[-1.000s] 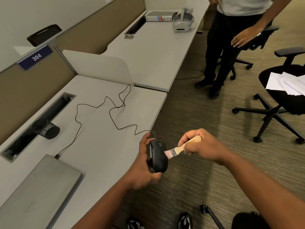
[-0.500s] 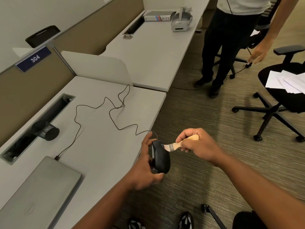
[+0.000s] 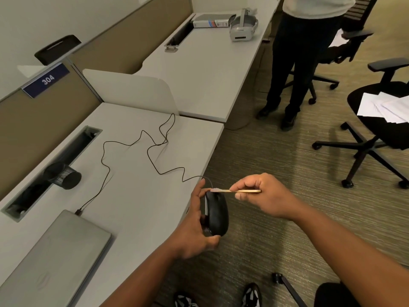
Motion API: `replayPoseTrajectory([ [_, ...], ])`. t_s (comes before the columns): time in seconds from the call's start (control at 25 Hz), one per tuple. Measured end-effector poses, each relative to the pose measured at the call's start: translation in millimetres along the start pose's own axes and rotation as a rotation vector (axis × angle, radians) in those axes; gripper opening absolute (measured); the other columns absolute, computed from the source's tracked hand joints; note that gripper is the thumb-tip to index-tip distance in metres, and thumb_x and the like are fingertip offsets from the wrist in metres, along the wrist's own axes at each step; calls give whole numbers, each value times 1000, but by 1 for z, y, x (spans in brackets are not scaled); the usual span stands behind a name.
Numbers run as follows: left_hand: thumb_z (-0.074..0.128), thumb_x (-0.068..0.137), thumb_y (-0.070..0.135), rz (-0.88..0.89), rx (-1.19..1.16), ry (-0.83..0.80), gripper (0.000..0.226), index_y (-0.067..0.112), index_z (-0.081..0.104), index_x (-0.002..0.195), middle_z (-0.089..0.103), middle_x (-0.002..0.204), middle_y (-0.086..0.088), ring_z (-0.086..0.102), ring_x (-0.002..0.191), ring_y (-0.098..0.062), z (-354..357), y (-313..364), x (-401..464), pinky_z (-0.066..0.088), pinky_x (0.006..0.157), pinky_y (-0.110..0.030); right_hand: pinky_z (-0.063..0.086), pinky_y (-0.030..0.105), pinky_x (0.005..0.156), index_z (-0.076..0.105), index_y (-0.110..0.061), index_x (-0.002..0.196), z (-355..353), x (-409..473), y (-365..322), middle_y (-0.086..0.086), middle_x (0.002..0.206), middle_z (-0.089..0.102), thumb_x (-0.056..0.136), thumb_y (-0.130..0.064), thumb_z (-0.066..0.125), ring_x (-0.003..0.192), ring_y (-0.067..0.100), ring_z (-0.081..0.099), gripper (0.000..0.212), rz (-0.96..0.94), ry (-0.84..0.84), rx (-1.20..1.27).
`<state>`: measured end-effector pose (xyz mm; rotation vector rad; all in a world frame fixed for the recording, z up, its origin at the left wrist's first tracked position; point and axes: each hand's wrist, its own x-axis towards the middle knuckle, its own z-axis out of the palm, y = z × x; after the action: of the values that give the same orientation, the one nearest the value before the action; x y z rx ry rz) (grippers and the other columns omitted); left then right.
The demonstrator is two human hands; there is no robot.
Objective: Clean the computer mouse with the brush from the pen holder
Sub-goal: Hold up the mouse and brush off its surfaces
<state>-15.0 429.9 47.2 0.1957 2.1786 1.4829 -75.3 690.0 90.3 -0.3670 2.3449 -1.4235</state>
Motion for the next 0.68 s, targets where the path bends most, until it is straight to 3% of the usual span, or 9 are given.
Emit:
replayPoseTrajectory([
  [0.2,92,76,1,-14,-11,-5,147,74,-8,156,20,157,44,67,130,-30,-3,-3,-3,67,88,-38,47,25,61,82,-36,96,-10,1,0,0,78,75,95,-18,76,62,4,57,19,6,-20,12],
  [0.32,91,76,1,-12,-18,-8,147,75,-7,155,19,153,50,66,131,-25,-1,-3,-4,67,89,-39,46,19,60,81,-38,98,-6,1,-4,-10,75,74,95,-19,76,62,0,57,20,-21,-61,16],
  [0.48,90,77,1,-6,-28,-20,145,74,-8,156,20,151,54,66,133,-22,1,-2,-7,66,87,-36,54,32,69,81,-38,92,-11,2,-2,-8,82,76,95,-21,76,70,5,64,18,83,-37,-84],
  [0.6,89,78,1,-5,-32,-30,143,74,-7,156,22,144,59,66,131,-12,0,-2,-8,66,87,-36,48,30,63,82,-38,96,-12,-2,-3,1,80,75,95,-20,76,65,10,58,18,51,-35,82],
  [0.68,90,77,2,-8,-31,-26,144,74,-6,156,19,146,58,65,132,-16,0,-1,-9,66,88,-37,46,25,61,82,-37,98,-9,-3,-4,-1,76,72,95,-20,76,64,8,55,18,31,-75,131],
])
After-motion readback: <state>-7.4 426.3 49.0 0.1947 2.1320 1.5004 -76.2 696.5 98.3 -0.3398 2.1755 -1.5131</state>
